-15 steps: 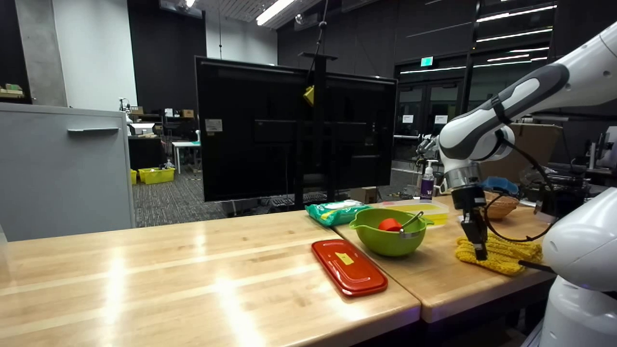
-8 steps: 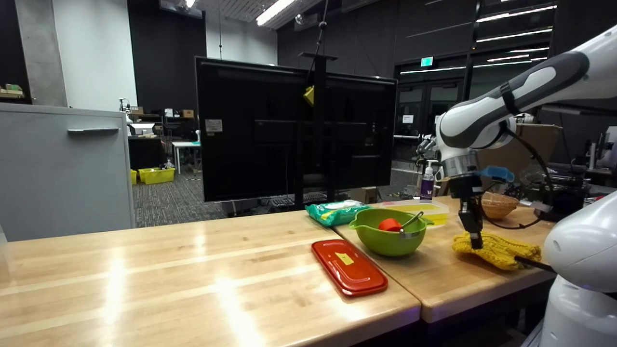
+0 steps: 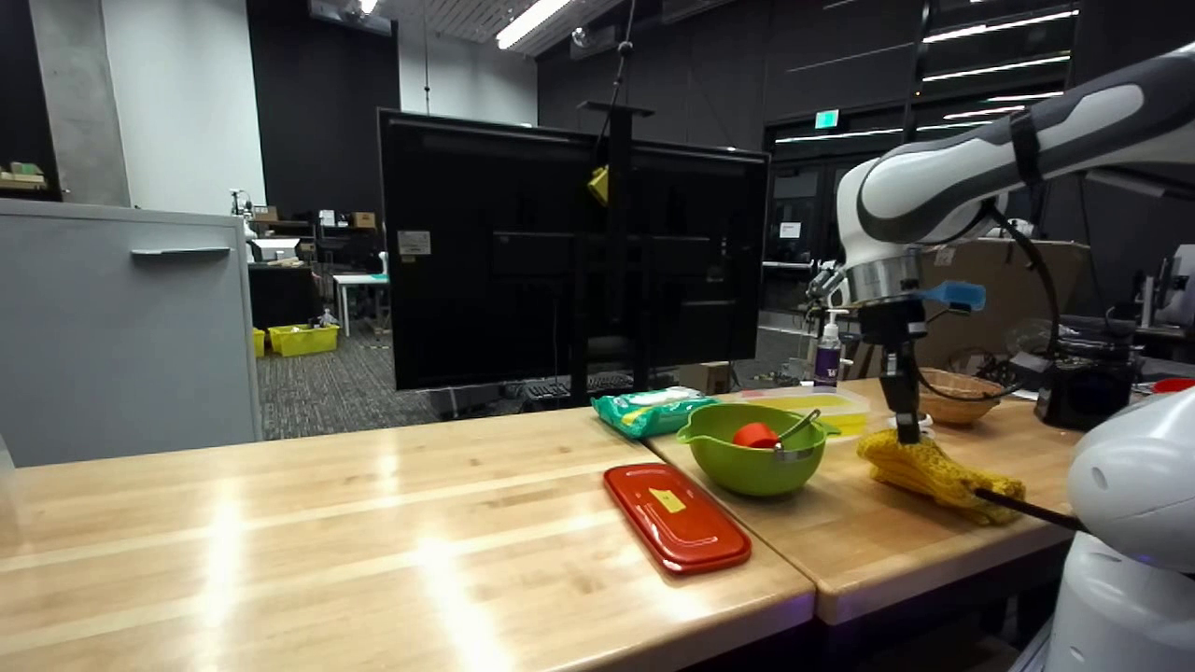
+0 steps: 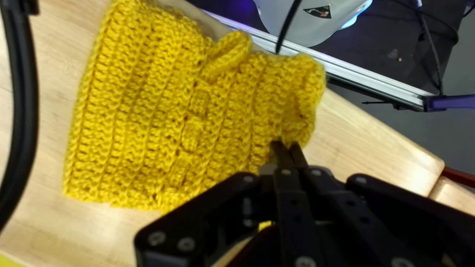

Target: Move the yellow cloth to the right, then unfold it

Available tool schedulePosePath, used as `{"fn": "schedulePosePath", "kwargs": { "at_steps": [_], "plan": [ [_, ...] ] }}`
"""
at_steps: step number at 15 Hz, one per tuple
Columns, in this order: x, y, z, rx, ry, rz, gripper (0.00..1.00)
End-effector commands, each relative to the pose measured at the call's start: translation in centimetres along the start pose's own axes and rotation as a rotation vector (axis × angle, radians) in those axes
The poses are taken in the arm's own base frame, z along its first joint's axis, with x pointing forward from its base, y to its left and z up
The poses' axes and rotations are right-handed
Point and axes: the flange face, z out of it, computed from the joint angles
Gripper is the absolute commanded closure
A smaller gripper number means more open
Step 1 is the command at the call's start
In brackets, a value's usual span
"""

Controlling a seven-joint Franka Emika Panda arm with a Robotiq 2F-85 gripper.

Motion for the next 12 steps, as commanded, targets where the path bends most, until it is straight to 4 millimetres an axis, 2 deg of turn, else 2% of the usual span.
{"fn": "schedulePosePath", "kwargs": {
  "at_steps": [1, 6, 12],
  "plan": [
    [-0.6, -1.1, -2.6, -0.017, 0.039, -0.005, 1.0],
    [-1.7, -1.3, -6.5, -0.049, 0.095, 0.007, 1.0],
    [-4.8, 0.9, -10.2, -0.04, 0.15, 0.114, 1.0]
  ]
}}
